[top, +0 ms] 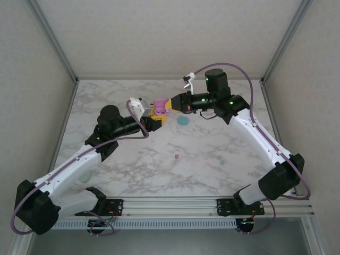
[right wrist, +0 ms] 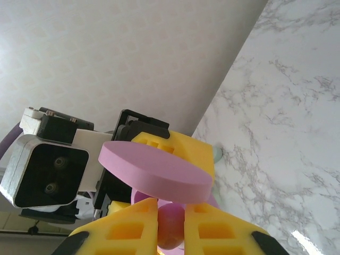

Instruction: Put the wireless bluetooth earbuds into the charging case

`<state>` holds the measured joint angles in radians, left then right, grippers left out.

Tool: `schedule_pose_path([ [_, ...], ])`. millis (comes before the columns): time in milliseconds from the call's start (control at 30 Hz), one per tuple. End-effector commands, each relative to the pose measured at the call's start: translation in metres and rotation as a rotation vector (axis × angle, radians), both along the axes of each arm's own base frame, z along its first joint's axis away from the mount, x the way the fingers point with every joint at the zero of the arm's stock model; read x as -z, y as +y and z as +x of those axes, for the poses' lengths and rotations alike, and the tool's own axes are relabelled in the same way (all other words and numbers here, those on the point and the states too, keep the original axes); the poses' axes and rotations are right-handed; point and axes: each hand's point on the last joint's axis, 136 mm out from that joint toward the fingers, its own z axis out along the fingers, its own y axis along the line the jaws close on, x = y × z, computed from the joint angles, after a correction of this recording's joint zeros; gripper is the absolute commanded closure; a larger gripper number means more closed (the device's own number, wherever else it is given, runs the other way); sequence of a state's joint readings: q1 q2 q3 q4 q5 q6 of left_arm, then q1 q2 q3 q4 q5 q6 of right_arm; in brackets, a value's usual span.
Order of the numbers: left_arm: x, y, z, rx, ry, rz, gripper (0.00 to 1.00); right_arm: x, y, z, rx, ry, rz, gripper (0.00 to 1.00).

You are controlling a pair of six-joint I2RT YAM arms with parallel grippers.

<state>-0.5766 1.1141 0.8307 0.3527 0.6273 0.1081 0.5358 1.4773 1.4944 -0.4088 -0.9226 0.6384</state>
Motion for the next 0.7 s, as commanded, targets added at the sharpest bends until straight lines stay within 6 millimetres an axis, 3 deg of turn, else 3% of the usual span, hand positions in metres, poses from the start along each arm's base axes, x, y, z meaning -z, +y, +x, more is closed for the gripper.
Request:
schedule_pose_path([
  [0,-0.0303,-0.0043,-0.0108,0.046,-0.061,-0.056,0.68,0.0028,0.0022,0.0045,0.010,-0.025,-0.028,0.83],
  [167,-0.0332,-0.0047,-0.0093,0.043,-0.061,-0.069,0.68,0.0105,-0.0002,0.0049,0.019,-0.017,-0.069,0.76],
  [667,-0.0331,-0.0050,-0.0055,0.031,-0.054,-0.068,0.68,0.0024,-0.0004,0.0033,0.016,-0.024,-0.062,0.70],
])
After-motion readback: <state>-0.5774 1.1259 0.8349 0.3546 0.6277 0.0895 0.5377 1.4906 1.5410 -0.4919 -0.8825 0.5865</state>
